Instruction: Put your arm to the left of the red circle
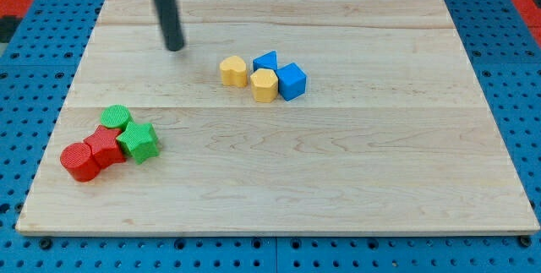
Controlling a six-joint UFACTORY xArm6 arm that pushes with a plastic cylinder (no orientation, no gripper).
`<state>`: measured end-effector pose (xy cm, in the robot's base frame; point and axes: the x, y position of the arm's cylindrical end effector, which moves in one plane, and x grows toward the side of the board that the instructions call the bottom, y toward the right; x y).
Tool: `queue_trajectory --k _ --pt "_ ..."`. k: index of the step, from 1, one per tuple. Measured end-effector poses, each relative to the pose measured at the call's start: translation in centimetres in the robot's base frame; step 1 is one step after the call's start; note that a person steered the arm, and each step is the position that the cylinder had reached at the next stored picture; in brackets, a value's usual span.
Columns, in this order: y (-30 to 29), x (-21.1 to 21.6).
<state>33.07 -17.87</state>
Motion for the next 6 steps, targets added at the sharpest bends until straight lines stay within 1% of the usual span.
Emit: queue_trajectory --k 1,3,4,5,6 --pt "-5.9 2.9" --pt "-11.4 15.8" --pt "-12.5 20.7" --pt "-11.3 22.0" --pt "-9.2 21.4"
